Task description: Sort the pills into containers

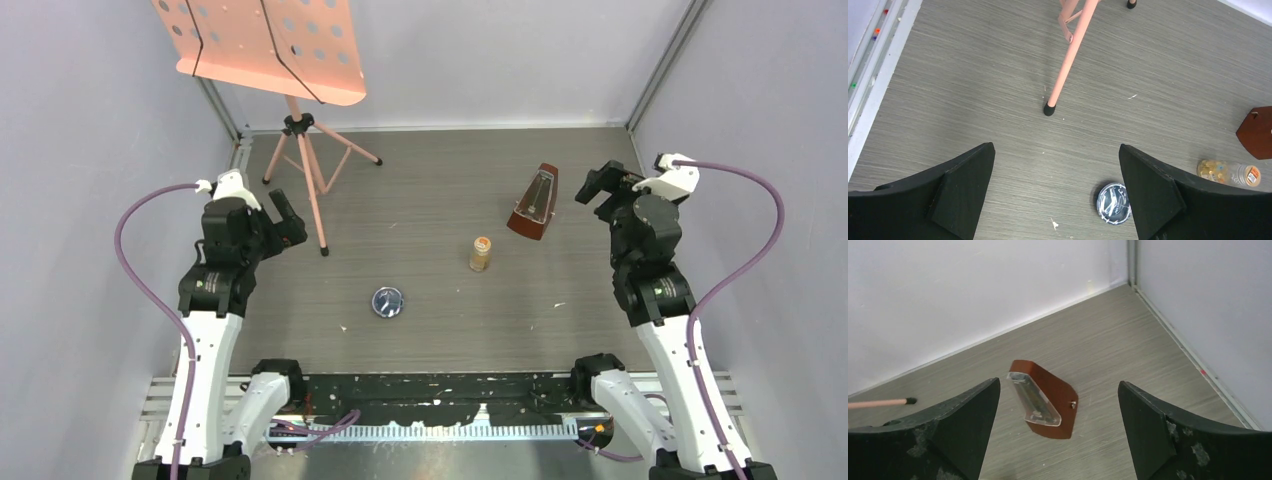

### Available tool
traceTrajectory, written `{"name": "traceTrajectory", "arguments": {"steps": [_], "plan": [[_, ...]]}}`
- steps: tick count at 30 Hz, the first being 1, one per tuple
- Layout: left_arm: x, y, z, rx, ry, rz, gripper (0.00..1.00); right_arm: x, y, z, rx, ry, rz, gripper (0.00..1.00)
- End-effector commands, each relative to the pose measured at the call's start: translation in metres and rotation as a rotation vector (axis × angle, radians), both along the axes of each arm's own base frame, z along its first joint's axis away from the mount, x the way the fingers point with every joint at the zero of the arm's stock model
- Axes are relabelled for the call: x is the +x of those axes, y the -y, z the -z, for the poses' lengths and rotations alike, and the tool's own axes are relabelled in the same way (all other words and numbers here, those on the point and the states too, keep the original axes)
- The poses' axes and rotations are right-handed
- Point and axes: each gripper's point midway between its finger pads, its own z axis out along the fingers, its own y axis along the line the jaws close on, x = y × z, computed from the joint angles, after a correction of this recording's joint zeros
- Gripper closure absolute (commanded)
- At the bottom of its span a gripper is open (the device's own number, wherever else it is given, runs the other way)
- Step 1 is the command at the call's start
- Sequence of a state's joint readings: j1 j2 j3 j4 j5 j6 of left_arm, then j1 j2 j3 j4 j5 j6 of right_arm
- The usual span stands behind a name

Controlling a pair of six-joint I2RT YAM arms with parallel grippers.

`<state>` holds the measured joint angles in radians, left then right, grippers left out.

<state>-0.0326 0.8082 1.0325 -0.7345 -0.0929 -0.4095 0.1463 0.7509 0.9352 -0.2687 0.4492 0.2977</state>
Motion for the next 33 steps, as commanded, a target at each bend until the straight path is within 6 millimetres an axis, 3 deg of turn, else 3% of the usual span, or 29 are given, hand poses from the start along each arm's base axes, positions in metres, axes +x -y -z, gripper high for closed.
{"name": "traceTrajectory", "arguments": {"steps": [1,7,10,11,12,13,16,17,19,20,21,22,23,24,25,26,27,33], "plan": [[0.003,-0.002,-0.008,0.007,0.025,-0.01,0.01,0.005,-0.026,-0.03,-0.032,0.118,-0.161,0.04],[0.006,0.008,0.011,-0.019,-0.006,0.032,0.01,0.013,-0.11,-0.04,0.003,0.084,-0.555,0.03],[0.009,0.015,0.021,-0.036,-0.034,0.064,0.01,0.012,-0.166,-0.032,-0.015,0.012,-0.721,0.04],[0.01,0.017,0.023,-0.043,-0.044,0.076,0.01,0.011,-0.174,-0.035,-0.026,0.001,-0.728,0.04],[0.01,0.018,0.025,-0.044,-0.051,0.082,0.01,0.009,-0.198,-0.028,-0.04,-0.026,-0.79,0.04],[0.01,0.023,0.026,-0.056,-0.062,0.105,0.01,0.007,-0.208,-0.025,-0.048,-0.033,-0.812,0.04],[0.008,0.021,0.027,-0.051,-0.084,0.099,0.01,-0.008,-0.274,0.003,-0.1,-0.107,-0.97,0.04],[0.007,0.02,0.027,-0.049,-0.088,0.094,0.01,-0.012,-0.288,0.011,-0.119,-0.129,-0.998,0.04],[0.006,0.009,0.027,-0.021,-0.095,0.037,0.02,-0.035,-0.342,0.046,-0.214,-0.221,-1.134,0.04],[0.005,0.006,0.027,-0.015,-0.098,0.018,0.02,-0.041,-0.354,0.049,-0.266,-0.232,-1.171,0.04],[0.003,0.002,0.026,-0.008,-0.104,-0.004,0.02,-0.054,-0.379,0.072,-0.321,-0.286,-1.238,0.04],[0.001,0.0,0.025,-0.002,-0.109,-0.016,0.02,-0.061,-0.389,0.077,-0.38,-0.3,-1.275,0.05],[-0.001,-0.003,0.024,0.006,-0.112,-0.029,0.02,-0.072,-0.408,0.105,-0.438,-0.361,-1.318,0.05],[-0.002,-0.005,0.022,0.012,-0.116,-0.042,0.02,-0.074,-0.414,0.112,-0.486,-0.381,-1.325,0.04],[-0.004,-0.007,0.021,0.018,-0.119,-0.053,0.02,-0.084,-0.427,0.14,-0.534,-0.444,-1.354,0.05],[-0.006,-0.009,0.02,0.022,-0.121,-0.061,0.02,-0.087,-0.433,0.145,-0.568,-0.46,-1.369,0.05],[-0.008,-0.01,0.02,0.023,-0.123,-0.065,0.02,-0.096,-0.443,0.17,-0.617,-0.51,-1.394,0.04],[-0.017,-0.015,0.019,0.04,-0.127,-0.089,0.02,-0.118,-0.467,0.228,-0.768,-0.62,-1.456,0.05]]}}
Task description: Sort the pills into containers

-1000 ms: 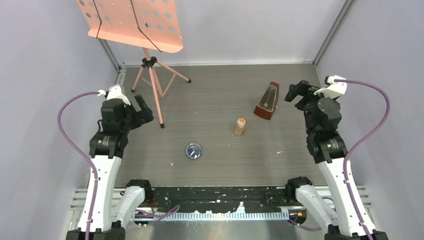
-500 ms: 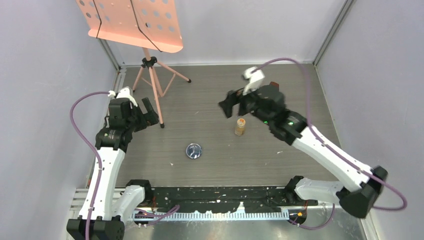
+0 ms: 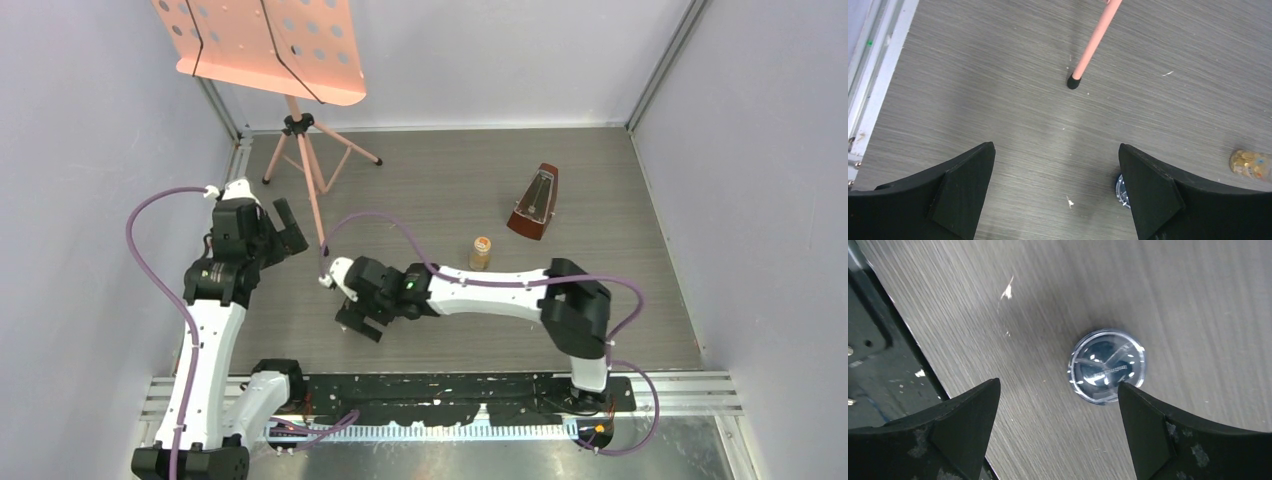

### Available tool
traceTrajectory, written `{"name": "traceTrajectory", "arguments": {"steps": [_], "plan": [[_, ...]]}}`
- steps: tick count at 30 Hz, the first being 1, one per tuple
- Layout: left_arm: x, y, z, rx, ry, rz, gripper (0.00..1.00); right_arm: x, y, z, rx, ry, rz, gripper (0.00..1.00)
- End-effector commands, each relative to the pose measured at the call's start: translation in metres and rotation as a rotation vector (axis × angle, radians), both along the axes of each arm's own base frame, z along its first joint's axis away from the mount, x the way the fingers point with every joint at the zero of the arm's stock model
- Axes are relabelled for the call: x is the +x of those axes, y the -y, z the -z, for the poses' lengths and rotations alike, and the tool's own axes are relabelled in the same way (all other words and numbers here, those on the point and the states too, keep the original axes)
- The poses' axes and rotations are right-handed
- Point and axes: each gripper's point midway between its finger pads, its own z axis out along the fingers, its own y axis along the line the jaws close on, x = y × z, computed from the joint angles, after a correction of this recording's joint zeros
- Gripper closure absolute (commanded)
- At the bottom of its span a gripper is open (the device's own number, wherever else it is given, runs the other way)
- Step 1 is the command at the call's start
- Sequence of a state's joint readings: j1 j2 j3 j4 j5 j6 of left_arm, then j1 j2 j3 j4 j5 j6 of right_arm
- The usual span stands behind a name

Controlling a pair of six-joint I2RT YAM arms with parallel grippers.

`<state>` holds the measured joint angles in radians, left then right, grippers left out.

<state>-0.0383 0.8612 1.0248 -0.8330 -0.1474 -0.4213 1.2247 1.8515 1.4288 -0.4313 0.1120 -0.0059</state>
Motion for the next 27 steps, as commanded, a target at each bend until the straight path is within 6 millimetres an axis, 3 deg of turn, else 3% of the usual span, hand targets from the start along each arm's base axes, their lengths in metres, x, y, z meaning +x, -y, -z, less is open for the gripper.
{"name": "traceTrajectory", "arguments": {"steps": [1,5,15,27], "plan": [[-0.009,-0.012,-0.015,0.032,0.027,-0.068,0.02,0.0,-0.007,0.001,-0.061,0.049,-0.045,0.05],[-0.017,-0.029,-0.016,0.068,0.009,-0.153,0.01,0.004,-0.002,0.024,-0.12,0.059,-0.022,0.05],[-0.016,-0.026,-0.014,0.043,0.002,-0.142,0.01,0.027,0.015,0.056,-0.223,0.041,0.077,0.05],[-0.017,-0.023,-0.009,0.04,-0.005,-0.117,0.01,0.054,0.031,0.061,-0.27,0.062,0.118,0.05]]}}
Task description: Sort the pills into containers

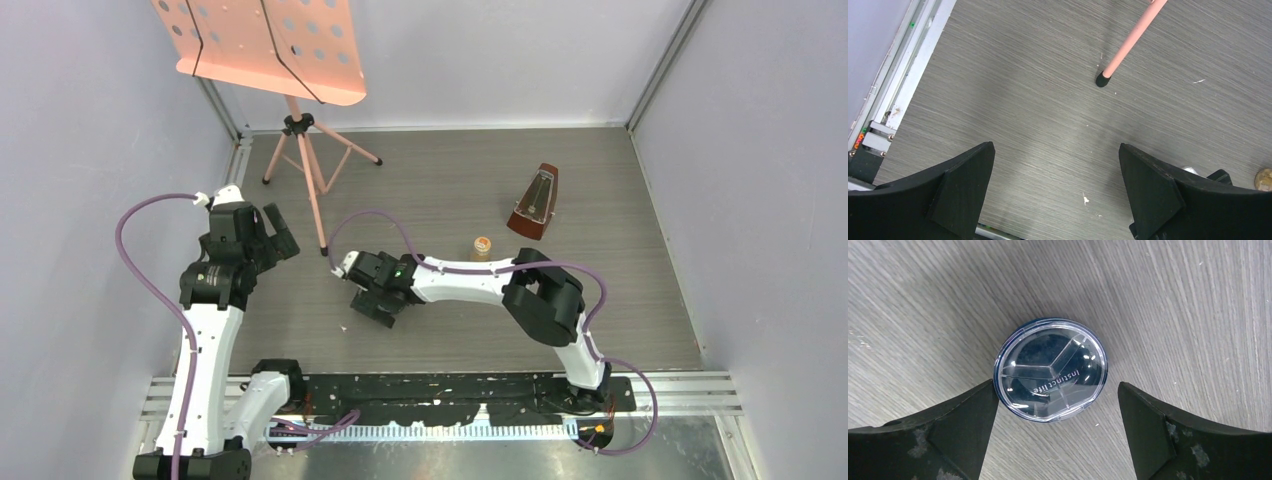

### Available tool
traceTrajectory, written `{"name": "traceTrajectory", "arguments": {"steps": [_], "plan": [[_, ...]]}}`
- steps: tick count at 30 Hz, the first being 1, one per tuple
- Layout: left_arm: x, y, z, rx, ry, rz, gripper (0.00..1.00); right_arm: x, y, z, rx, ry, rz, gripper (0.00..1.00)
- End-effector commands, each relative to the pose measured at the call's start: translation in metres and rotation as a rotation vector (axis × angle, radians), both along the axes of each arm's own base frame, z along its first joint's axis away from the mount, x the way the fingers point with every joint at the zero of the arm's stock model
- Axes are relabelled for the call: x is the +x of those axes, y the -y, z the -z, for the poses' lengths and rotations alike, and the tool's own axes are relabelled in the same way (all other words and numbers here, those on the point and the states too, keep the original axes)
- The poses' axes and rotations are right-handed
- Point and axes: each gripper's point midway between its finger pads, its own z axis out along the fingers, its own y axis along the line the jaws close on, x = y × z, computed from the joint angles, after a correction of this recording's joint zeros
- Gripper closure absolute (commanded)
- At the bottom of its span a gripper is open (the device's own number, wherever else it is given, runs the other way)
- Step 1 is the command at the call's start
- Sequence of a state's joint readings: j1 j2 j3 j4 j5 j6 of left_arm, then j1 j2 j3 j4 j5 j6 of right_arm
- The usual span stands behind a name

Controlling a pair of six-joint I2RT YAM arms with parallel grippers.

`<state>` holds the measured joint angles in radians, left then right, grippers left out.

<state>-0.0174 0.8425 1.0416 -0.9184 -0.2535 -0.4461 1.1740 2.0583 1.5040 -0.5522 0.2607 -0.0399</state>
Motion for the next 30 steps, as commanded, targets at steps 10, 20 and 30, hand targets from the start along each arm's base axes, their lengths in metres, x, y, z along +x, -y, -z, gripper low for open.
{"name": "traceTrajectory", "arguments": {"steps": [10,20,30], "plan": [[0.0,0.002,-0.009,-0.006,0.028,0.019,0.01,0.002,-0.002,0.002,0.053,-0.164,-0.057,0.04],[0.003,0.018,-0.004,-0.082,0.046,0.067,0.01,0.004,-0.002,0.007,0.075,-0.203,-0.058,0.33],[0.009,0.079,-0.016,-0.304,0.142,0.333,0.02,0.032,0.011,-0.072,0.396,-0.099,-0.089,0.41]]}}
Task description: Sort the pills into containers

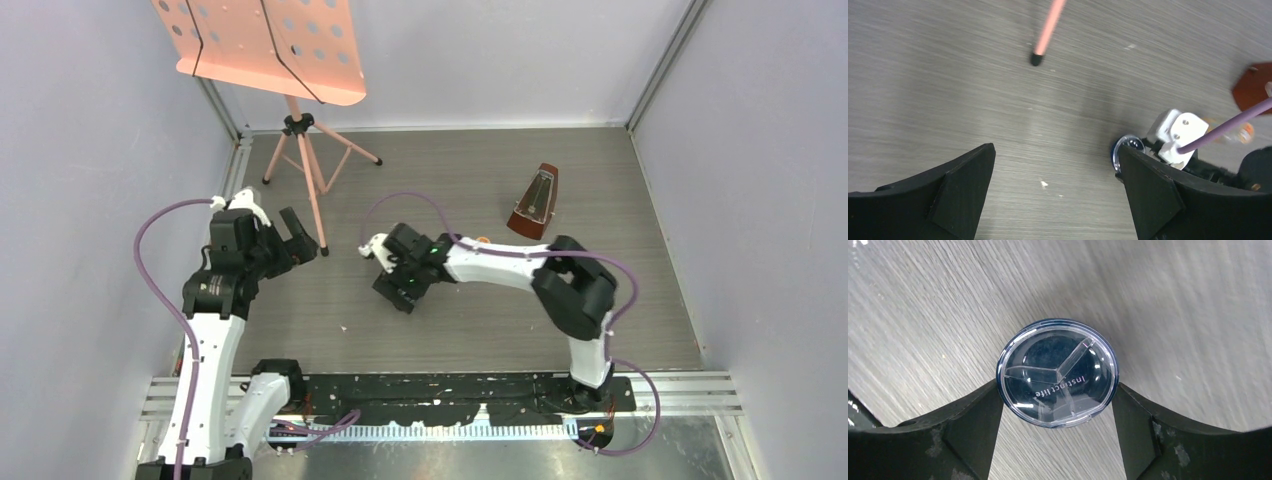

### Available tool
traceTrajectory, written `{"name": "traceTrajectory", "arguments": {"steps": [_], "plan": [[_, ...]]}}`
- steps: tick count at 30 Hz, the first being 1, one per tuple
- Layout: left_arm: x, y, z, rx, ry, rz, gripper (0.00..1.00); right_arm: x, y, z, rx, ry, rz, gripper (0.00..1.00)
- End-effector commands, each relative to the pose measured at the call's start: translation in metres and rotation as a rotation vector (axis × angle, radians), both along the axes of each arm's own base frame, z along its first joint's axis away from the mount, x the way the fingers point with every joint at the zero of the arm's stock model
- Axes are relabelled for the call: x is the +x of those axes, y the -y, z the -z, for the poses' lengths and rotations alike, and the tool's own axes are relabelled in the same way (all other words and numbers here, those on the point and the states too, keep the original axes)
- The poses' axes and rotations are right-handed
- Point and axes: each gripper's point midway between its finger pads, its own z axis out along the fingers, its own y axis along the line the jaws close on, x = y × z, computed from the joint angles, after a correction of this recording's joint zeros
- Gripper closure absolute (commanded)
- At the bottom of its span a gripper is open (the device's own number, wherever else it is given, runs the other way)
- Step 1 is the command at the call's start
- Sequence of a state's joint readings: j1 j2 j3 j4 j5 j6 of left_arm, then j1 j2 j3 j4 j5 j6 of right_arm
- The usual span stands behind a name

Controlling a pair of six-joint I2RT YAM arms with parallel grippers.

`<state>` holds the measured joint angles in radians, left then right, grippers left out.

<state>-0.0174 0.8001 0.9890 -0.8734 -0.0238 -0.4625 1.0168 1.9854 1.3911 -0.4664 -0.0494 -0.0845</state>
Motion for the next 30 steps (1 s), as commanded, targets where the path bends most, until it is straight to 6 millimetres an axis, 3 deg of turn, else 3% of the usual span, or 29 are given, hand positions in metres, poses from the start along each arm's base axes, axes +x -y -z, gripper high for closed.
{"name": "traceTrajectory", "arguments": {"steps": [1,9,12,17,23,30], "plan": [[0.009,0.047,-0.025,-0.182,0.121,0.203,0.03,0.026,-0.001,-0.089,0.299,0.138,-0.027,0.41],[0.008,0.109,-0.046,-0.461,0.195,0.503,0.03,0.03,0.008,-0.147,0.521,0.321,-0.236,0.38],[0.008,0.117,-0.042,-0.502,0.203,0.541,0.03,0.031,0.007,-0.159,0.585,0.434,-0.284,0.37],[0.005,0.132,-0.037,-0.603,0.17,0.605,0.04,0.03,0.008,-0.162,0.599,0.484,-0.315,0.36],[0.005,0.152,-0.028,-0.755,0.075,0.628,0.09,0.029,0.002,-0.187,0.731,0.544,-0.293,0.35],[0.009,0.148,-0.046,-0.607,0.337,0.708,0.05,0.024,-0.009,-0.216,0.862,0.451,-0.311,0.35]]}}
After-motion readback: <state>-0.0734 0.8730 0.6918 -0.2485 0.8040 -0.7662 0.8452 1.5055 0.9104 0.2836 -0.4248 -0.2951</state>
